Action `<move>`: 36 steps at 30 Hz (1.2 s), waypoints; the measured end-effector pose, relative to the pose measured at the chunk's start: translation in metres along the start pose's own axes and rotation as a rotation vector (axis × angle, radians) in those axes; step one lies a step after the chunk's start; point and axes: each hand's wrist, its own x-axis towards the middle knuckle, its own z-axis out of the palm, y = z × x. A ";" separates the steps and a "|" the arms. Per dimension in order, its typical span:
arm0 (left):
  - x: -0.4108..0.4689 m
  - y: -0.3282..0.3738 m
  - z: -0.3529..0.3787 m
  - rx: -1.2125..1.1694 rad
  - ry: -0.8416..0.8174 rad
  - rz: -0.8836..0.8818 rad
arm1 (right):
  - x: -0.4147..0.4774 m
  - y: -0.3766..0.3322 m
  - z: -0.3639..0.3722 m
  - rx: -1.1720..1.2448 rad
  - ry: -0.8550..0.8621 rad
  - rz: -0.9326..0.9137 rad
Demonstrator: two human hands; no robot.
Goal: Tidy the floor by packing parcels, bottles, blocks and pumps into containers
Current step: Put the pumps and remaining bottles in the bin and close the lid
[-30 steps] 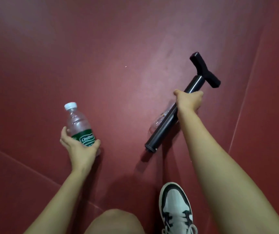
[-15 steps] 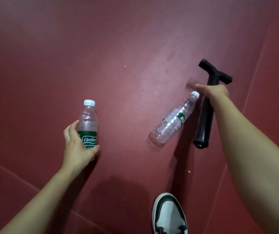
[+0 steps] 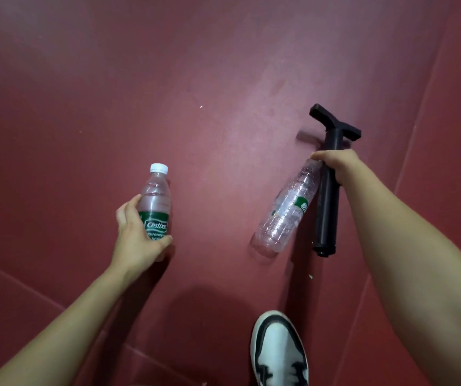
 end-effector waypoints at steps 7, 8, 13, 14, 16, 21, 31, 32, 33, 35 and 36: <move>-0.055 0.076 -0.058 0.066 -0.097 0.048 | -0.093 0.007 -0.062 0.215 0.012 0.130; -0.067 0.091 -0.070 0.081 -0.128 0.067 | -0.112 0.007 -0.073 0.257 0.003 0.141; -0.142 0.169 -0.126 0.078 -0.362 0.113 | -0.224 0.006 -0.132 0.466 -0.039 0.198; -0.157 0.184 -0.138 0.046 -0.438 0.069 | -0.247 0.006 -0.145 0.481 -0.048 0.217; -0.185 0.210 -0.164 -0.030 -0.633 -0.058 | -0.293 0.010 -0.172 0.479 -0.049 0.263; -0.257 0.263 -0.228 -0.109 -0.901 -0.185 | -0.403 0.033 -0.240 0.495 -0.059 0.389; -0.357 0.382 -0.323 -0.038 -0.936 0.002 | -0.582 0.064 -0.363 0.664 0.175 0.382; -0.367 0.394 -0.326 -0.018 -0.946 0.035 | -0.599 0.067 -0.375 0.686 0.197 0.374; -0.377 0.406 -0.329 -0.003 -0.962 0.065 | -0.615 0.070 -0.386 0.713 0.219 0.372; -0.398 0.430 -0.330 0.021 -1.006 0.120 | -0.644 0.079 -0.408 0.774 0.249 0.371; -0.410 0.442 -0.328 0.034 -1.029 0.149 | -0.657 0.085 -0.419 0.803 0.259 0.373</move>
